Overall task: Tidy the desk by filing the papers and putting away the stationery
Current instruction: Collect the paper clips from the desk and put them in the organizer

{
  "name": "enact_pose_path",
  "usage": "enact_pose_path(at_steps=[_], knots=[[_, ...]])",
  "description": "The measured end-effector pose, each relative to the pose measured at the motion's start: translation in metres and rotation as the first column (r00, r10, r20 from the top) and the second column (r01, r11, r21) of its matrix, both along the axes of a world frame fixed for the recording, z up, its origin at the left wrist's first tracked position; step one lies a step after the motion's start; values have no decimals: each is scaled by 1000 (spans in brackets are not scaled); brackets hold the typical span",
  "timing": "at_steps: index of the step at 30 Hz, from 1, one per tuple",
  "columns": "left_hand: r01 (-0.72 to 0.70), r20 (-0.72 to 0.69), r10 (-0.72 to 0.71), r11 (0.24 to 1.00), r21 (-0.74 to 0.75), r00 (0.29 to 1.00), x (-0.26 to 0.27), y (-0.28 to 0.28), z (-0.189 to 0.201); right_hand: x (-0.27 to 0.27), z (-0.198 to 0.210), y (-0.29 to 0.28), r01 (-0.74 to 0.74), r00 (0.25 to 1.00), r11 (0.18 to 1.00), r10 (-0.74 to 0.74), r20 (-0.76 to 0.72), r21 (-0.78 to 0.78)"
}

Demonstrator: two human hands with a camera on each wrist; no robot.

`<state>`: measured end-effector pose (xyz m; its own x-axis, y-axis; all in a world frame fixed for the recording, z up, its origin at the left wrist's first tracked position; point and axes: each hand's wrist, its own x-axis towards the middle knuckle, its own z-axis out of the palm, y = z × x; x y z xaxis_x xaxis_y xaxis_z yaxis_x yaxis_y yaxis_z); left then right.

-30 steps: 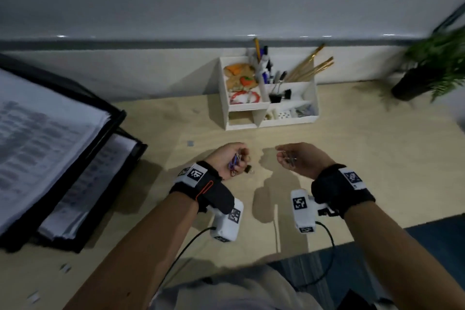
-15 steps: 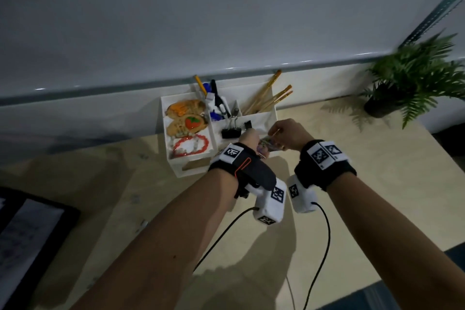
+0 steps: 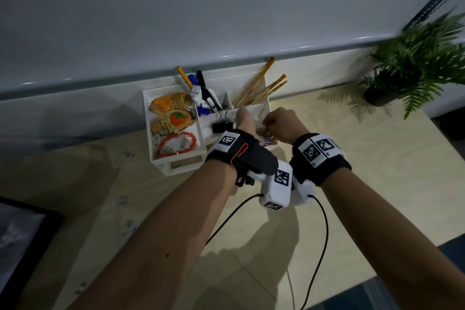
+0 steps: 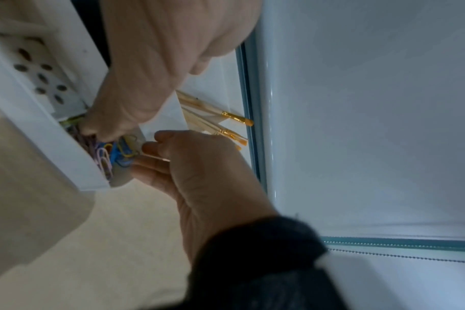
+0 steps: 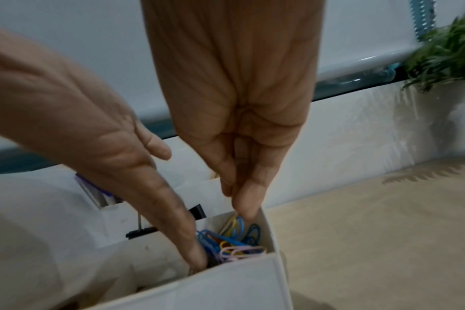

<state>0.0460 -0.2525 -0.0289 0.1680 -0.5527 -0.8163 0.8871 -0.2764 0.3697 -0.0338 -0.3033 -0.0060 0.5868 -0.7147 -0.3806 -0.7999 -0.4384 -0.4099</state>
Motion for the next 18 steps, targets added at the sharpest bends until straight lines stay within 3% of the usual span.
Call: enact_pose_path(at_steps=[4, 6, 8, 11, 13, 15, 18], knots=[[5, 51, -5, 1000, -2, 999, 6, 11, 8, -9, 1, 1, 74, 991, 996, -68, 118, -49], [67, 136, -62, 997, -33, 989, 2, 30, 30, -16, 1, 6, 99, 977, 991, -81, 195, -86], [221, 223, -203, 974, -59, 954, 1, 57, 42, -23, -1, 20, 154, 944, 980, -110, 310, -122], [498, 417, -436, 866, -49, 798, 10, 113, 50, -32, -7, 57, 197, 890, 971, -118, 441, -136], [601, 500, -539, 798, 45, 678, 21, 154, 45, -32, -17, 89, 123, 894, 989, -74, 442, -83], [616, 575, -574, 773, 147, 583, 34, 194, 38, -27, -28, 122, -43, 914, 999, 51, 404, -29], [533, 639, -624, 761, 369, 449, 59, 245, 15, -16, -43, 167, -341, 917, 939, 321, 236, 45]])
